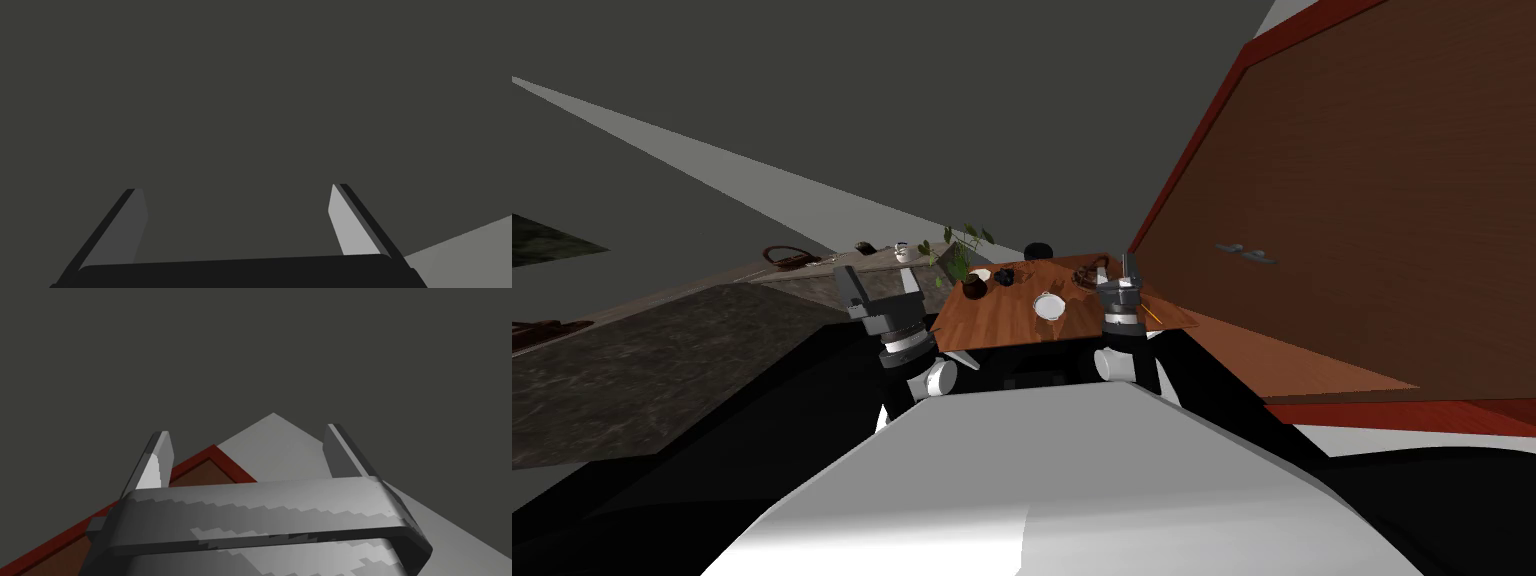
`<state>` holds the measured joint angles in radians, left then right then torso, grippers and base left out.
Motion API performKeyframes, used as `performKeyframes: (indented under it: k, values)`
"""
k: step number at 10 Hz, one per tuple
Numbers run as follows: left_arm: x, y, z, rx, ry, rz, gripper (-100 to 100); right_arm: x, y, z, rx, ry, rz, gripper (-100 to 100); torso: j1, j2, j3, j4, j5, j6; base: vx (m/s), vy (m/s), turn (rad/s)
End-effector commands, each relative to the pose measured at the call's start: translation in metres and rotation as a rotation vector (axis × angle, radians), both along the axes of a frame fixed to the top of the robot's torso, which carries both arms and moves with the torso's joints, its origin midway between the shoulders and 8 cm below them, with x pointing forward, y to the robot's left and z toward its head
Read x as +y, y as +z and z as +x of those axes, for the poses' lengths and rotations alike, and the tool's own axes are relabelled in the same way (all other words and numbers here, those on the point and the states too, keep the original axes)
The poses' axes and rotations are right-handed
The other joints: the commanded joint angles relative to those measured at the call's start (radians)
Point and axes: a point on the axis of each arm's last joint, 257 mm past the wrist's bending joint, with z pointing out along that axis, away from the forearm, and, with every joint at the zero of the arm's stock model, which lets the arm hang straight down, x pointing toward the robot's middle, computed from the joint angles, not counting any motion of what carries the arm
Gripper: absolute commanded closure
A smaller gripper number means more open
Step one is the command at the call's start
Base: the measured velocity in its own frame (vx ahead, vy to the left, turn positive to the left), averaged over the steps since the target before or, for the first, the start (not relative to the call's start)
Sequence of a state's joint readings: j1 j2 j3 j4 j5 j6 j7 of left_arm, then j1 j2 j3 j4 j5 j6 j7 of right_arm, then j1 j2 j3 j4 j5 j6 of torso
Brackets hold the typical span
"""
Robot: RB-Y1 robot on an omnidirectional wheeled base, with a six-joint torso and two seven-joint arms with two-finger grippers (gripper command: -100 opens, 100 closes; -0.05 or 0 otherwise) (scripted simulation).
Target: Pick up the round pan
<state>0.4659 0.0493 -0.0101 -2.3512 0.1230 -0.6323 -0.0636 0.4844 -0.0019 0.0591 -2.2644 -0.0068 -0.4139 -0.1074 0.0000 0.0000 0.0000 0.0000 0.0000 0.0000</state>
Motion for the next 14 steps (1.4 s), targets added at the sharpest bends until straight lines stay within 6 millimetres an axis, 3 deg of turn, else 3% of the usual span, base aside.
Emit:
performKeyframes:
  k: [1,6,7,8,9,10,11,12,13,14]
  values:
    - [0.0,0.0,0.0,0.0,0.0,0.0,0,0.011,-0.001,0.004,0.003,0.025,-0.037,-100,0.0,0.0,0.0,0.0,0.0,0.0,-0.013,-0.006,0.002]
    - [0.0,0.0,0.0,0.0,0.0,0.0,0,0.079,-0.01,0.029,0.002,0.153,-0.224,-100,-0.002,0.003,0.002,0.001,0.0,0.0,-0.047,-0.03,0.005]
    - [0.0,0.0,0.0,0.0,0.0,0.0,0,0.08,-0.011,0.029,0.002,0.15,-0.237,-100,-0.003,0.003,0.002,0.001,-0.001,0.0,-0.038,-0.033,0.004]
    - [0.0,0.0,0.0,0.0,0.0,0.0,0,0.099,-0.014,0.034,-0.001,0.178,-0.284,-100,-0.002,0.003,0.002,0.001,-0.001,0.0,-0.036,-0.027,-0.003]
    - [0.0,0.0,0.0,0.0,0.0,0.0,0,0.099,-0.014,0.034,-0.001,0.177,-0.29,-100,-0.002,0.002,0.001,0.001,0.0,0.0,-0.026,-0.02,0.003]
    - [0.0,0.0,0.0,0.0,0.0,0.0,0,0.119,-0.019,0.04,-0.005,0.206,-0.339,-100,-0.001,0.002,0.001,0.0,0.0,0.0,-0.029,-0.023,-0.004]
    - [0.0,0.0,0.0,0.0,0.0,0.0,0,0.12,-0.019,0.04,-0.006,0.203,-0.349,-100,-0.001,0.002,0.001,0.0,0.0,0.0,-0.025,-0.017,0.003]
    - [0.0,0.0,0.0,0.0,0.0,0.0,0,0.14,-0.024,0.045,-0.011,0.233,-0.399,-100,-0.001,0.001,0.001,0.0,0.0,0.0,-0.04,-0.018,-0.005]
    - [0.0,0.0,0.0,0.0,0.0,0.0,0,0.141,-0.025,0.045,-0.012,0.229,-0.413,-100,-0.001,0.002,0.001,0.0,0.0,0.0,-0.035,-0.017,0.0]
    - [0.0,0.0,0.0,0.0,0.0,0.0,0,0.161,-0.031,0.049,-0.017,0.259,-0.463,-100,-0.001,0.002,0.001,0.0,0.0,0.0,-0.03,-0.015,-0.004]
